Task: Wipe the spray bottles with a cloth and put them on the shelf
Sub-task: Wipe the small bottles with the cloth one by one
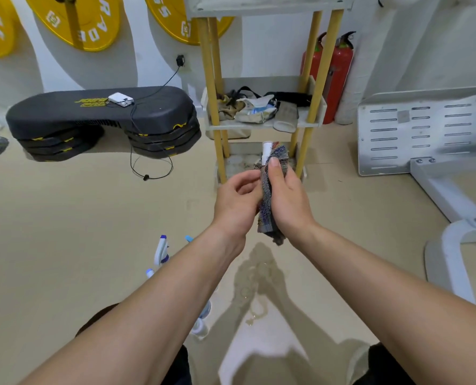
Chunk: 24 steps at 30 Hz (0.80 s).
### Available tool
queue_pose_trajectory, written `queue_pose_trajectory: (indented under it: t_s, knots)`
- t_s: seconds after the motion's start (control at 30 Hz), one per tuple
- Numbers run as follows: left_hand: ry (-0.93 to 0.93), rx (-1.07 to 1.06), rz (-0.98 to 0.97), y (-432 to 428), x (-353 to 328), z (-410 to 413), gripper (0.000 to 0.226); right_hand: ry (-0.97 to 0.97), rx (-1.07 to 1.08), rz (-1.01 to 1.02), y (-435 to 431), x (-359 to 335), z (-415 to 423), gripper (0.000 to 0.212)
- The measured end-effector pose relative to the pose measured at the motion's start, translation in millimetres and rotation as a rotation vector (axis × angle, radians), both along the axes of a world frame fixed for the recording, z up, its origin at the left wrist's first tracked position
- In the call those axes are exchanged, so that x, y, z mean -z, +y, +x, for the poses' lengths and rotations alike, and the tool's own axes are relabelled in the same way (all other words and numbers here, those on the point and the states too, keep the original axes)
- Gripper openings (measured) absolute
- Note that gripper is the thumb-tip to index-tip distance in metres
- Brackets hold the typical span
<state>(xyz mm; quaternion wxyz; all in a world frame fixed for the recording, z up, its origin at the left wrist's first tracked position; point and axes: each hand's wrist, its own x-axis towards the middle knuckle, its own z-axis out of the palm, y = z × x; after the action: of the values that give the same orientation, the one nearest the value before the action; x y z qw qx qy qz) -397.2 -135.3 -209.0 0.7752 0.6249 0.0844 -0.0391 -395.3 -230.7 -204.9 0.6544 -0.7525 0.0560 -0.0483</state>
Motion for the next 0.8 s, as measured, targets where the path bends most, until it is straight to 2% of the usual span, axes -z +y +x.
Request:
queue_pose_trajectory:
  t_s: [0.13, 0.27, 0.37, 0.5, 0.63, 0.73, 0.8]
  knots:
    - [0.019, 0.020, -0.120, -0.2, -0.2, 9.2, 0.025, 0.030, -0.034, 0.125, -4.0, 3.6, 13.2, 0.054]
    - [-0.003, -0.003, -0.039, -6.0, 4.9, 13.9, 0.021, 0.097, -0.061, 0.287, -13.6, 6.6, 18.5, 0.046]
    - [-0.003, -0.020, 0.033, -11.0, 9.8, 14.5, 0.013, 0.114, -0.080, 0.292, -15.2, 6.4, 17.9, 0.048]
    - [0.027, 0.039, 0.017, -12.5, 4.5, 12.1, 0.017, 0.070, -0.083, 0.257, -17.4, -1.3, 19.3, 0.035]
    - [0.027, 0.177, 0.037, -14.4, -0.7, 4.5, 0.021, 0.050, -0.023, 0.215, -18.3, -3.3, 20.1, 0.043]
    - [0.097, 0.193, -0.029, -16.7, -0.9, 0.7, 0.025, 0.043, 0.015, 0.236, -19.0, -5.2, 19.5, 0.039]
    - [0.138, 0.162, -0.064, -11.8, -2.2, 1.6, 0.020, 0.056, 0.003, 0.249, -18.7, -5.0, 20.4, 0.041]
